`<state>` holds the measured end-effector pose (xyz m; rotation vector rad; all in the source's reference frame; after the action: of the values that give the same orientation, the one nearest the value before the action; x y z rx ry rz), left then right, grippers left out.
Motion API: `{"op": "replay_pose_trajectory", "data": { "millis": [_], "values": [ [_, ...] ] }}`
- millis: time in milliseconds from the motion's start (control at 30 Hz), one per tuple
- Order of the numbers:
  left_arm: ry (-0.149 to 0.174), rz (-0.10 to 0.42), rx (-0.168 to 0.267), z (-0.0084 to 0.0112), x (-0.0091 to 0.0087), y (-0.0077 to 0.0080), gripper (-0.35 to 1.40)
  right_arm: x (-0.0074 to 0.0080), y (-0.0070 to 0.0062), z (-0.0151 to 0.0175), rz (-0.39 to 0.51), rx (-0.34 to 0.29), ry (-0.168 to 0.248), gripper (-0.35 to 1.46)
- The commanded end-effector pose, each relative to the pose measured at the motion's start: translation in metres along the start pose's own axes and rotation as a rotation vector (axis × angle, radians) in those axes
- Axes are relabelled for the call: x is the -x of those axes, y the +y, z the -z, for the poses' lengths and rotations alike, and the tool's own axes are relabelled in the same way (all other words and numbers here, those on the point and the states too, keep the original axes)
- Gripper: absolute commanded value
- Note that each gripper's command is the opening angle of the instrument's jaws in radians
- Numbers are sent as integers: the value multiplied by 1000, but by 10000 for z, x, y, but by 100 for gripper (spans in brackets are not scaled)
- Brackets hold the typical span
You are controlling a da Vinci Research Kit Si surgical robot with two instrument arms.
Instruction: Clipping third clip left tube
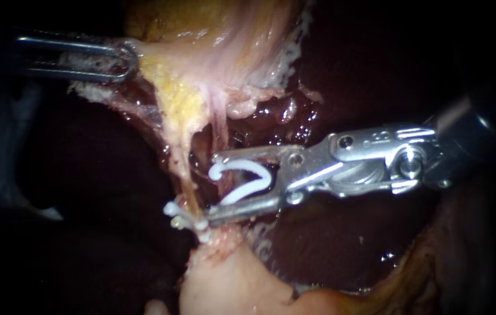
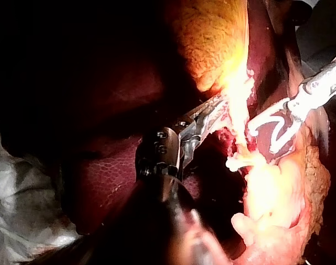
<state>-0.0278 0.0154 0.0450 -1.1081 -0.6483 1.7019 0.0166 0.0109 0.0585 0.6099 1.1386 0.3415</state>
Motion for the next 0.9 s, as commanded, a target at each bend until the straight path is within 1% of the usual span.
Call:
{"op": "replay_pose_trajectory", "data": {
  "millis": [33, 233, 400, 467, 600, 733, 900],
  "values": [
    [0, 0, 0, 0, 0, 0, -35, 3, 2, -2, -2, -1, -2, 50],
    [0, 0, -1, -1, 1, 0, -35, 18, 16, -14, -11, -8, -2, 50],
    [1, -1, -2, -2, 2, 0, -35, 27, 26, -21, -11, -12, -3, 50],
    [1, -1, -2, -2, 2, 0, -35, 29, 31, -24, -15, -18, 5, 50],
    [1, -1, -2, -2, 2, 0, -35, 28, 35, -30, -34, -53, 45, 50],
    [2, -1, -3, -3, 2, 0, -35, 23, 35, -40, -45, -99, 77, 49],
    [2, -1, -3, -4, 2, 0, -35, 18, 32, -49, -50, -122, 98, 49]
  ]
}}
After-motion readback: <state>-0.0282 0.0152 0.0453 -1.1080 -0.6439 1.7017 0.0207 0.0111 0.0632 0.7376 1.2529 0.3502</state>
